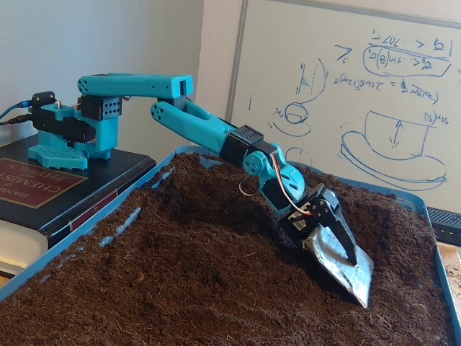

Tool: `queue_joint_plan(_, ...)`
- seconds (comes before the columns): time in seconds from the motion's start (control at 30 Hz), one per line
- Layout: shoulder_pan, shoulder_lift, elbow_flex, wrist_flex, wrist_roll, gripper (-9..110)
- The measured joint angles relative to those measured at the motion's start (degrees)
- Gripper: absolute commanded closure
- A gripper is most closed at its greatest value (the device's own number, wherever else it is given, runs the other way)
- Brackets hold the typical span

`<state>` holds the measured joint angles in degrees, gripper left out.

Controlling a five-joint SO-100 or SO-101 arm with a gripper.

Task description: Build a berm.

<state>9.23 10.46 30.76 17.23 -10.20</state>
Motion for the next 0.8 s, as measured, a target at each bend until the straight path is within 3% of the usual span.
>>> queue_joint_plan(0.8, -4.0, 45.5, 64.5, 0.0, 0.0, 101)
